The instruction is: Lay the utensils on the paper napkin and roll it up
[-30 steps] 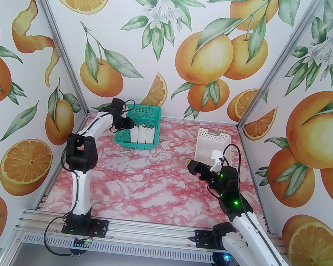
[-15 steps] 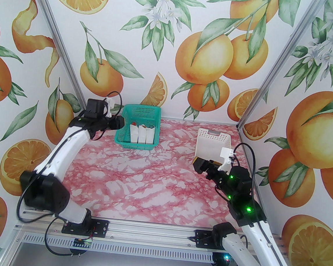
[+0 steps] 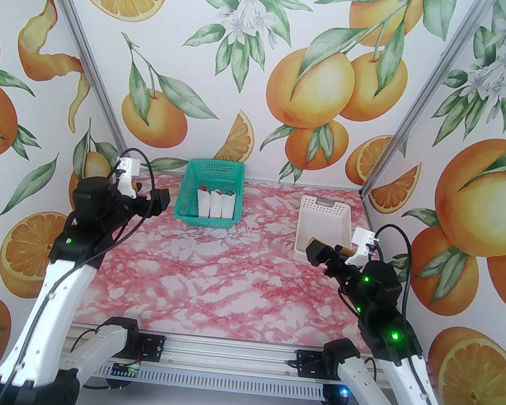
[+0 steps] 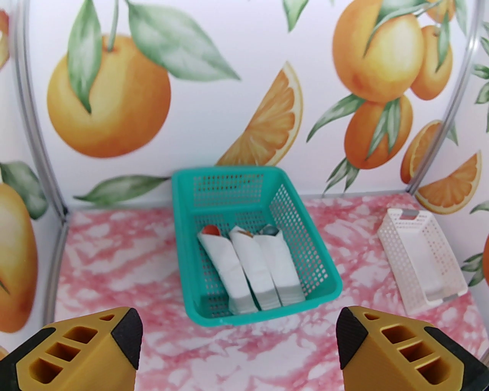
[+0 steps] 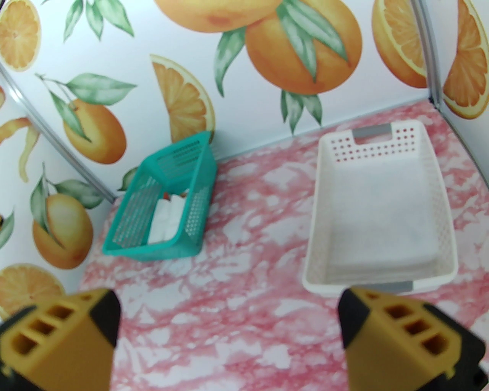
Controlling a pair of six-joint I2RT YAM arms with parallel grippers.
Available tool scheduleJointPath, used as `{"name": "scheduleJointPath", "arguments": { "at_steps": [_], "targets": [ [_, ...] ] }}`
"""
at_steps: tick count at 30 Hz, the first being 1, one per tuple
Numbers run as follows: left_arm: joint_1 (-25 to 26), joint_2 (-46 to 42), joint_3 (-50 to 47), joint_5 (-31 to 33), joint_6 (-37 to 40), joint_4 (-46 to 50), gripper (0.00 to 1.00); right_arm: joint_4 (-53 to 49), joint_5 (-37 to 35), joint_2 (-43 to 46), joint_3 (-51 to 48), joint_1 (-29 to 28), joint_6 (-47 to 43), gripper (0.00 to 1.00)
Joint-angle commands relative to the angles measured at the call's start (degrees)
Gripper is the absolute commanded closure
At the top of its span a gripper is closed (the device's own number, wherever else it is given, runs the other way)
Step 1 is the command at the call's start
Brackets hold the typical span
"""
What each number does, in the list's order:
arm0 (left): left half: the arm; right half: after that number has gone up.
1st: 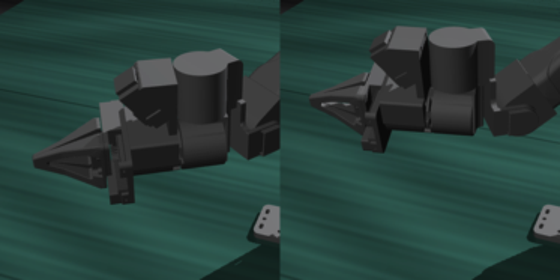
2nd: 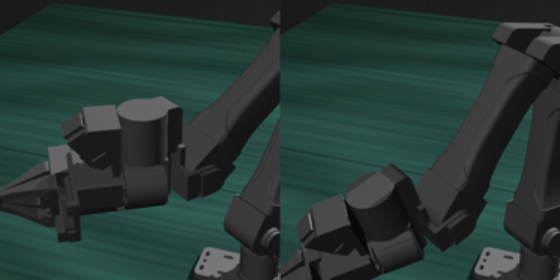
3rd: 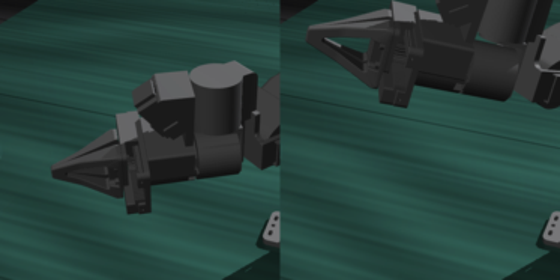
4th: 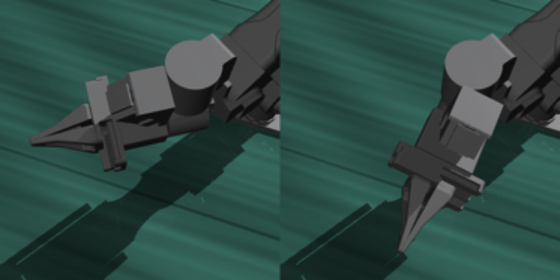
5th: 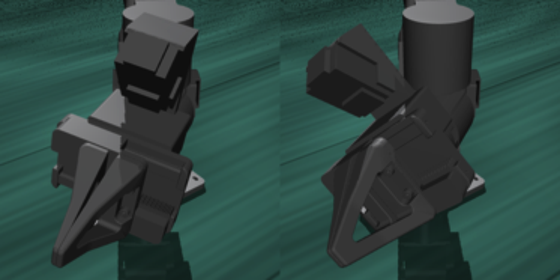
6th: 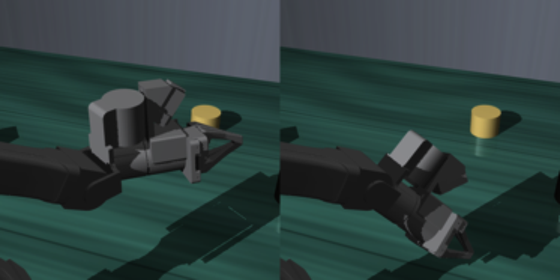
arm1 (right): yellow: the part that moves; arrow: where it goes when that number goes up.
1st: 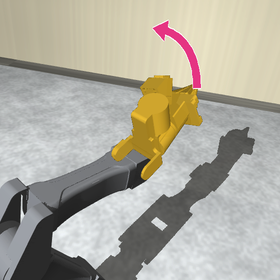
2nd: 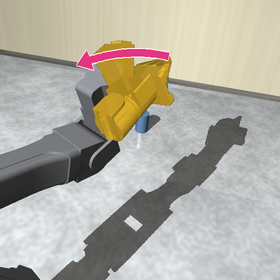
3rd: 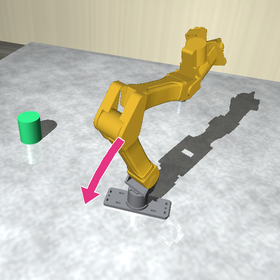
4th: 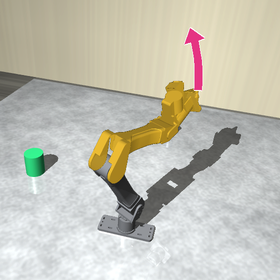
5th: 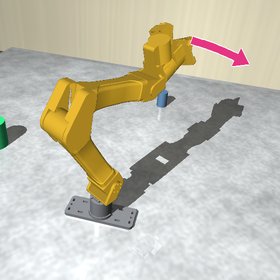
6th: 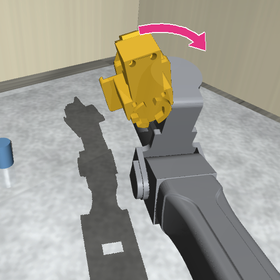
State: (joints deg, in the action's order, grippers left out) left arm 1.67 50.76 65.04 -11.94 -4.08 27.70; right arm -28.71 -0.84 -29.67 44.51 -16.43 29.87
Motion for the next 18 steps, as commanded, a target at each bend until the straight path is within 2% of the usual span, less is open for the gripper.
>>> {"name": "scheduleJointPath", "arguments": {
  "at_steps": [1,9,12,18],
  "targets": [
    [-0.3,-4.4,-2.7,1.2,2.5,-1.4,0.07,-3.1,-4.9,1.4,1.7,0.4,-1.0,0.00],
    [-0.4,-13.1,-6.0,7.2,5.2,-1.1,0.03,-5.3,-11.0,3.0,1.2,0.4,-1.8,0.00],
    [-0.3,-15.4,-7.2,7.0,6.7,-0.7,0.02,-5.2,-12.8,3.5,0.5,0.4,-2.3,0.00],
    [-0.3,-18.1,-11.7,5.2,3.8,-2.2,0.00,-3.5,-16.5,4.2,-1.9,0.4,-4.2,0.00]
  ]
}}
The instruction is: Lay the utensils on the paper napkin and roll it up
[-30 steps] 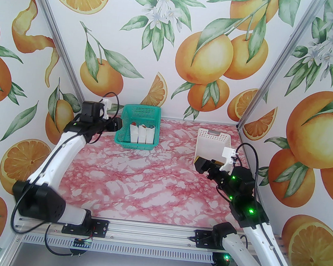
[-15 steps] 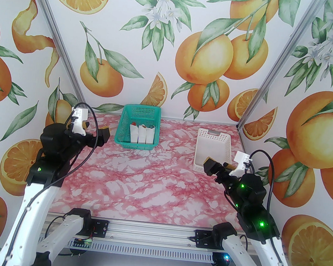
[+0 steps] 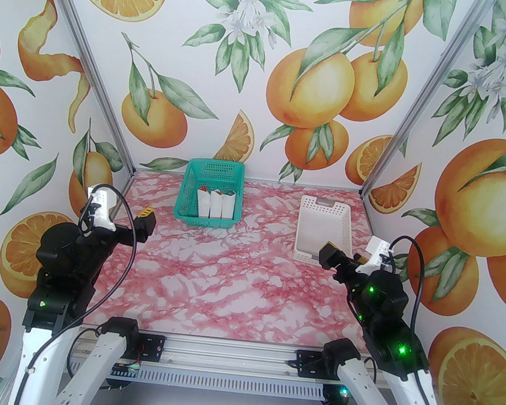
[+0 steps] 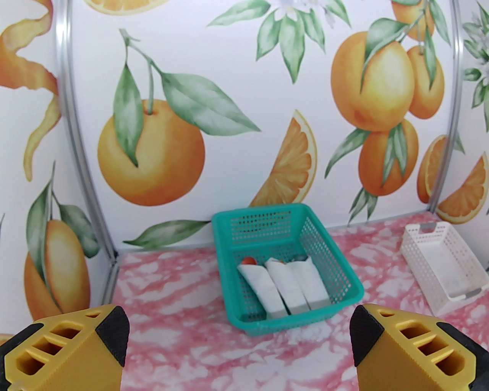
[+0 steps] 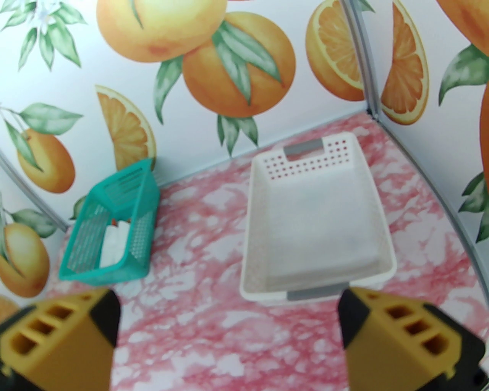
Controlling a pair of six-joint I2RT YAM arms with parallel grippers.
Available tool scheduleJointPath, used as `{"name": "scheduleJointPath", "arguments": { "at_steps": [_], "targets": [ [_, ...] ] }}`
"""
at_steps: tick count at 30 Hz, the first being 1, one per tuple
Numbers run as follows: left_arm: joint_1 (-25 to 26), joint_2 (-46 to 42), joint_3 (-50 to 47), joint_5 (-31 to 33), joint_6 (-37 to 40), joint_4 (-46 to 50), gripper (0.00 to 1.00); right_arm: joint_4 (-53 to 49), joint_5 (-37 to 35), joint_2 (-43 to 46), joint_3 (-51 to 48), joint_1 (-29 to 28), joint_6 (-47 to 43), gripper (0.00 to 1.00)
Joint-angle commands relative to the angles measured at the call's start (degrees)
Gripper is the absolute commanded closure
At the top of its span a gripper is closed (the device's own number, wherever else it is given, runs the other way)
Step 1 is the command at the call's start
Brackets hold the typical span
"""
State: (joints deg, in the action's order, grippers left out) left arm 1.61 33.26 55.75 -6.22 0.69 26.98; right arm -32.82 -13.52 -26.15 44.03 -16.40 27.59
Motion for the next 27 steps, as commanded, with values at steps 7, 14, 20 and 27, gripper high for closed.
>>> {"name": "scheduleJointPath", "arguments": {
  "at_steps": [7,14,20,27],
  "targets": [
    [-0.3,-2.9,-5.6,-0.1,-2.0,-3.7,0.00,3.3,-7.7,0.9,-3.8,0.4,-5.5,0.00],
    [-0.2,-2.1,-5.4,1.2,-1.7,-2.9,0.00,7.3,-10.9,0.7,-6.4,0.4,-9.5,0.00],
    [-0.3,-1.8,-5.5,1.7,-2.2,-3.7,0.00,11.5,-15.0,0.9,-10.0,0.4,-12.3,0.00],
    [-0.3,-0.7,-5.6,2.9,-3.2,-4.1,0.00,23.9,-19.3,-0.6,-19.4,0.7,-18.1,0.00]
  ]
}}
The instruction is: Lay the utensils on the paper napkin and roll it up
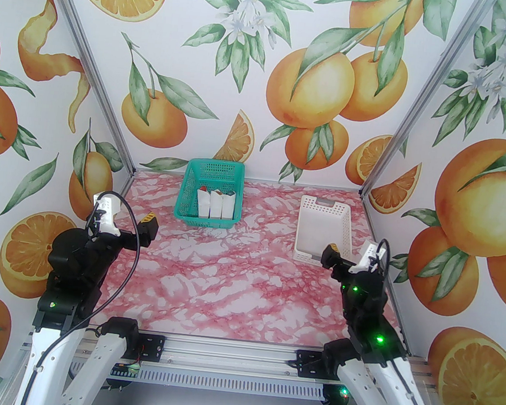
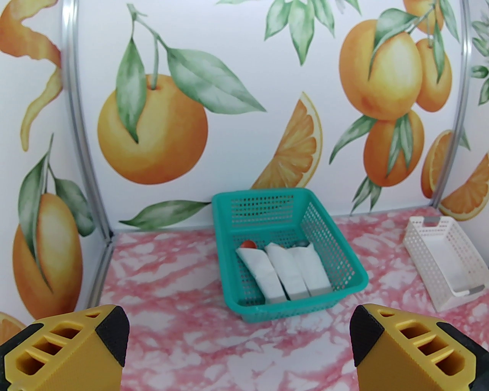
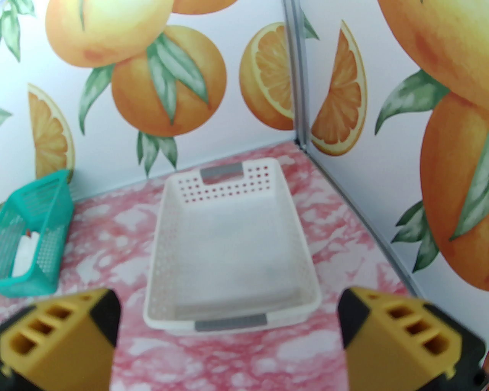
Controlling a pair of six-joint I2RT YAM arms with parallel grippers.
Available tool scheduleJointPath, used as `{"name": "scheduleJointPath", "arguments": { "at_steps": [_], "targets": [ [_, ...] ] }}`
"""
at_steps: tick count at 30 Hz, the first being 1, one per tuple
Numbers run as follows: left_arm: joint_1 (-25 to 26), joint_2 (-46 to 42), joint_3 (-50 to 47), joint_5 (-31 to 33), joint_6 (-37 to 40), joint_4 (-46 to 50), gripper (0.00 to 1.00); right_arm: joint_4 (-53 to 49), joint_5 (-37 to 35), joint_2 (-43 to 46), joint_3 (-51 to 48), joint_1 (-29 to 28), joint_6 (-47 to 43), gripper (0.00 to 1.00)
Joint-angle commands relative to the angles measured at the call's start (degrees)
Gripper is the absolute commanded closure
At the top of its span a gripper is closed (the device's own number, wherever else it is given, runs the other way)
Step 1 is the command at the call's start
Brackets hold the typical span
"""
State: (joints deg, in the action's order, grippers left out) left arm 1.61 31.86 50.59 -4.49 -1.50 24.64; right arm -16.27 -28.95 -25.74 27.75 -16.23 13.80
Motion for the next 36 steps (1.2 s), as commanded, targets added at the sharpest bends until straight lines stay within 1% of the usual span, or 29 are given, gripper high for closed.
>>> {"name": "scheduleJointPath", "arguments": {
  "at_steps": [1,8,16,23,24,30,36],
  "targets": [
    [-0.3,0.9,-0.6,1.3,-1.2,-1.9,0.00,9.1,-3.9,-1.7,-4.5,0.8,-4.7,0.00],
    [-0.3,2.3,-0.8,2.3,-1.9,-3.0,0.00,21.4,-1.2,-7.9,-12.4,4.1,-3.8,0.00],
    [-0.3,3.9,-0.5,3.2,-2.1,-3.7,0.00,34.5,7.2,-17.1,-16.5,10.2,-3.0,0.00],
    [-0.2,4.4,-0.5,4.0,-2.2,-4.1,0.00,47.3,10.1,-26.2,-19.1,10.6,-4.3,0.00],
    [-0.3,4.4,-0.5,4.0,-2.1,-4.2,0.00,50.9,10.7,-27.4,-19.6,10.7,-4.4,0.00],
    [-0.3,5.2,-0.6,4.2,-2.1,-4.7,0.00,61.8,13.7,-35.2,-19.7,10.7,-5.4,0.00],
    [-0.3,5.7,-0.9,4.5,-2.2,-5.1,0.00,76.2,16.5,-45.3,-19.8,10.7,-7.3,0.00]
  ]
}}
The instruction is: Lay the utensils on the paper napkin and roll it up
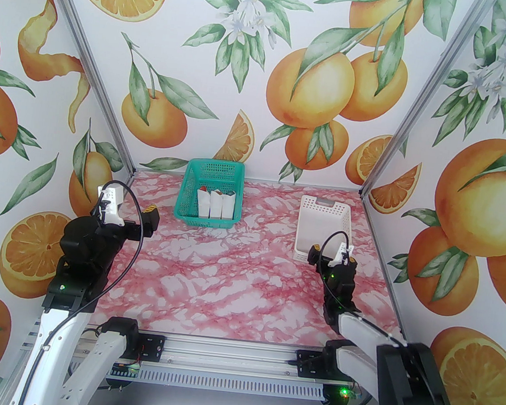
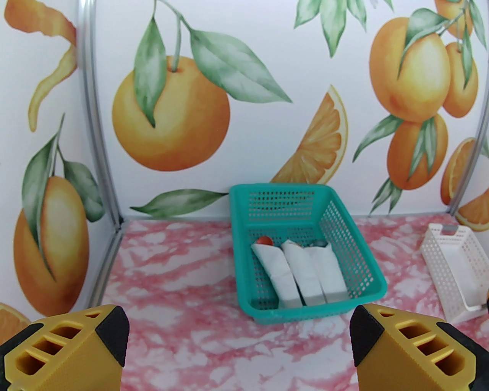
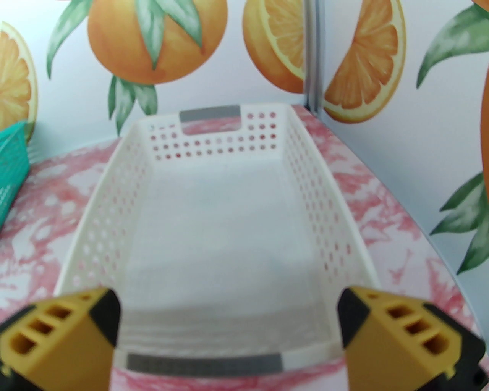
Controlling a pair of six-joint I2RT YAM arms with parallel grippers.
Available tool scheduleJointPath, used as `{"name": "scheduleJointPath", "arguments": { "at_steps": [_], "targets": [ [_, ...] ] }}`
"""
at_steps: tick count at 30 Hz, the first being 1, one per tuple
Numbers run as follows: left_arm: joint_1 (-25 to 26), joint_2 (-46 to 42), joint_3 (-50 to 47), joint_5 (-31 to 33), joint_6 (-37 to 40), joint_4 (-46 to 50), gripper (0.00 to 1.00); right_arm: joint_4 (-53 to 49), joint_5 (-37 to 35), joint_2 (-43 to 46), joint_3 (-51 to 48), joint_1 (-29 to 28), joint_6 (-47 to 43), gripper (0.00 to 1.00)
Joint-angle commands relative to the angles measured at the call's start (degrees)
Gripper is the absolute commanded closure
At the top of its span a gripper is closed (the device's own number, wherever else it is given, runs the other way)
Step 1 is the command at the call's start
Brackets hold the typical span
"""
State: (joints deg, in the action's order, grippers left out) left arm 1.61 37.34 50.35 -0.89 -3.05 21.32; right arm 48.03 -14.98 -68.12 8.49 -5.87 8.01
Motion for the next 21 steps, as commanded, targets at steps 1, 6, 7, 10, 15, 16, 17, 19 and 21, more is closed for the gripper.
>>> {"name": "scheduleJointPath", "arguments": {
  "at_steps": [1,6,7,10,15,16,17,19,21],
  "targets": [
    [-0.3,0.3,-0.8,1.0,-0.6,-1.8,0.00,13.9,2.8,-4.6,-0.3,0.4,-1.9,0.00],
    [-0.3,1.3,-1.0,1.3,-0.5,-2.4,0.00,17.6,3.1,-11.5,1.9,0.5,-4.1,0.00],
    [-0.3,1.5,-1.0,1.5,-0.4,-2.5,0.00,18.7,3.5,-13.2,2.2,0.8,-3.8,0.00],
    [-0.3,2.6,-0.9,4.1,-0.2,-2.1,0.00,23.3,3.7,-18.3,2.6,0.8,-3.7,0.00],
    [-0.5,3.9,-2.3,5.4,1.2,-3.3,0.00,24.0,2.7,-21.1,3.2,1.6,-2.5,0.00],
    [-0.5,3.7,-3.3,6.1,1.8,-4.4,0.00,22.4,2.3,-20.8,3.8,1.8,-1.8,0.00],
    [-0.5,3.3,-4.4,7.0,2.3,-5.8,0.00,21.5,2.1,-21.0,4.4,2.1,-1.4,0.00],
    [-0.6,2.6,-7.9,7.0,4.2,-10.0,0.00,14.7,1.3,-20.5,7.7,2.7,-0.1,0.00],
    [-0.6,2.4,-11.6,8.7,6.8,-13.2,0.00,8.7,2.3,-20.3,10.9,2.3,-1.1,0.00]
  ]
}}
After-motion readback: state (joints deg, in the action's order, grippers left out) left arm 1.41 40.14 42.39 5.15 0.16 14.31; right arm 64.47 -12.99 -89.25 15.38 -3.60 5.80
